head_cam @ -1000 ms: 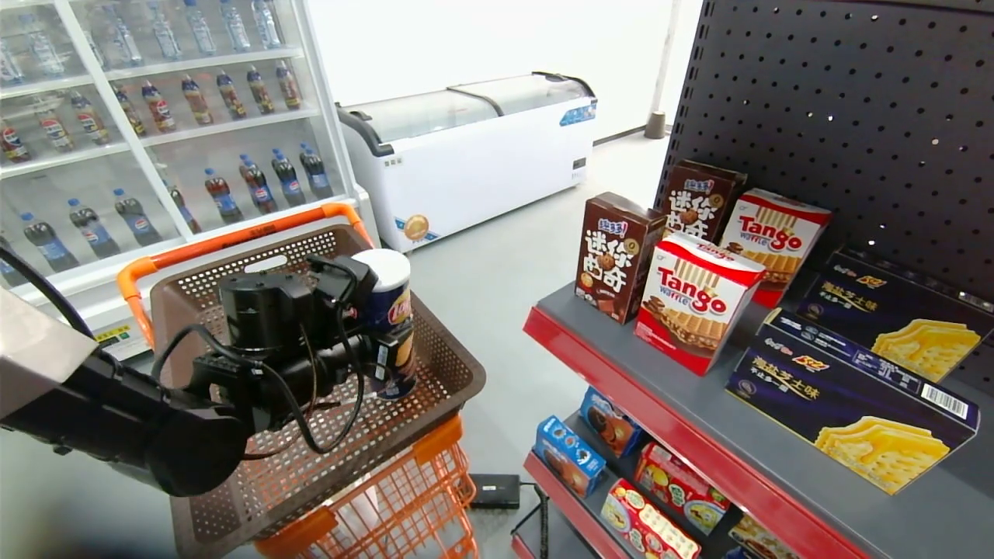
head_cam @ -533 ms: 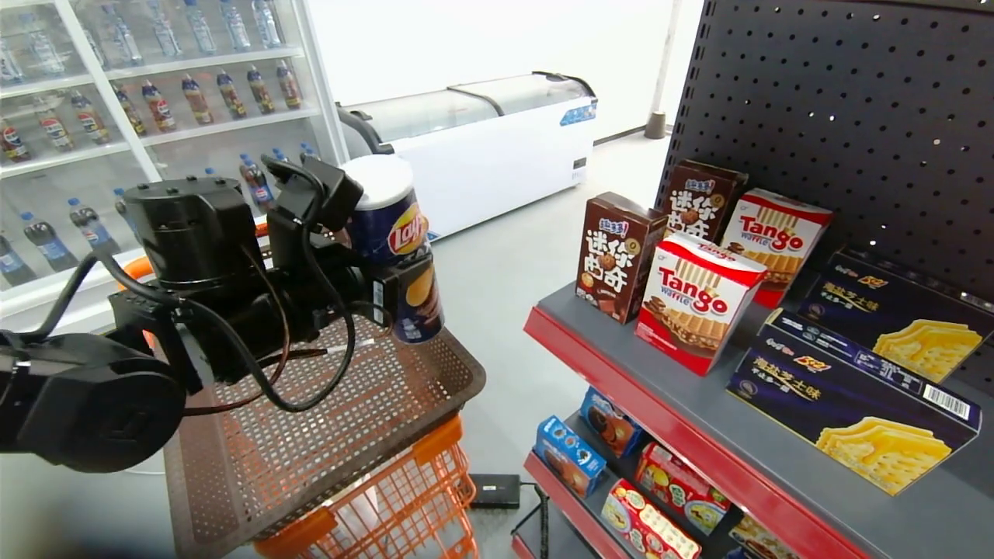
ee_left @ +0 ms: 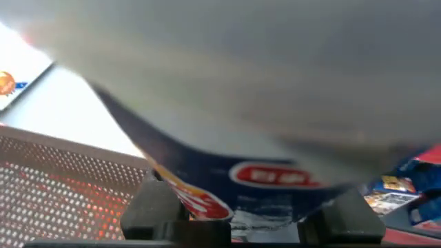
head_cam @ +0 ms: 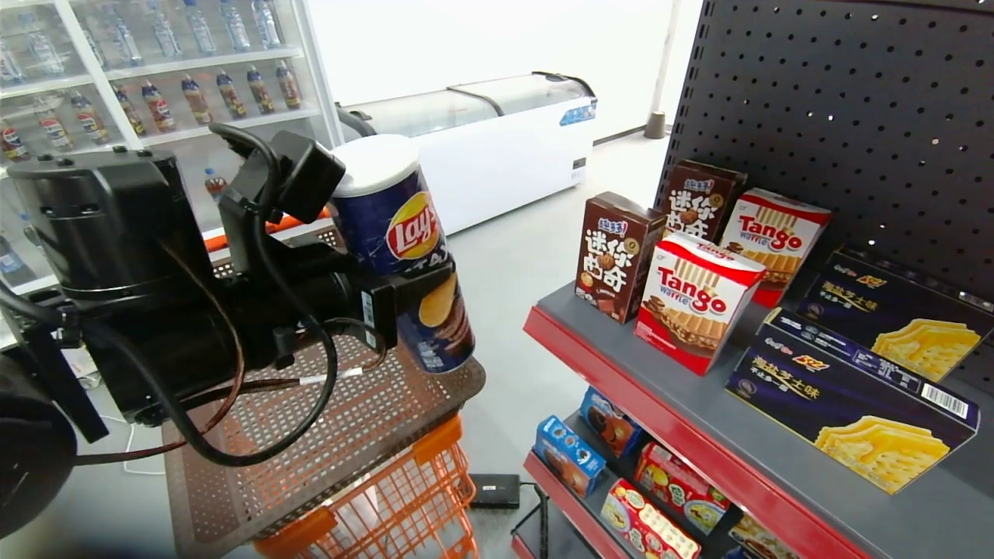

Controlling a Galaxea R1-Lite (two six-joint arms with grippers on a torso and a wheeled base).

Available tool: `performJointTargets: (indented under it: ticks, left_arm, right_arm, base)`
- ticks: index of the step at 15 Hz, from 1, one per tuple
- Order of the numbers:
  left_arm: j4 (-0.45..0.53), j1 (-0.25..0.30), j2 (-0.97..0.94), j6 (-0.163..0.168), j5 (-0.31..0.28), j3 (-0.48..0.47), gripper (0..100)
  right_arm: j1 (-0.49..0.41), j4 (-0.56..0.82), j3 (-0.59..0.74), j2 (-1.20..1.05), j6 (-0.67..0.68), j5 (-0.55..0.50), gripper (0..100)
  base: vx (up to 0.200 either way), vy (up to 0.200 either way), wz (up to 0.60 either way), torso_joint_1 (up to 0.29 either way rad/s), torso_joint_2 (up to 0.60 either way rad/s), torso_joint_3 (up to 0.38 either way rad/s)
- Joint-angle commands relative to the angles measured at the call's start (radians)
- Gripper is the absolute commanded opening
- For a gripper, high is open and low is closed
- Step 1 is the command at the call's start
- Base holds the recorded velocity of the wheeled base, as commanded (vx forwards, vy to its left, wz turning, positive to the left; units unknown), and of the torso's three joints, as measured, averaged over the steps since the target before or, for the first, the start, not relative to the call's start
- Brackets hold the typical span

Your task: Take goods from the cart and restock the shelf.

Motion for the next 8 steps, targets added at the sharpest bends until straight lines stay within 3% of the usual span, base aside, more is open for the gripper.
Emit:
performJointTargets:
  ticks: [1,4,6,8]
  left_arm:
    - [0.061,-0.018,-0.096,-0.002,-0.008,0.043,0]
    - [0.141,-0.022,-0.148,-0.004,-0.043,0.066,0]
    - [0.261,-0.022,-0.225,-0.027,-0.060,0.085,0]
    - [0.319,-0.022,-0.277,-0.033,-0.120,0.125,0]
  right_arm:
    - [0.000,0.000,0.000,0.001,0.000,0.000,100]
    - [0.000,0.000,0.000,0.001,0.000,0.000,100]
    - [0.000,0.000,0.000,0.001,0.000,0.000,100]
    - [0.000,0.000,0.000,0.001,0.000,0.000,100]
  base:
    - [0.000,0.000,0.00,0.000,0.00,0.000]
    - [0.000,0.000,0.00,0.000,0.00,0.000]
    - [0.000,0.000,0.00,0.000,0.00,0.000]
    - [0.000,0.000,0.00,0.000,0.00,0.000]
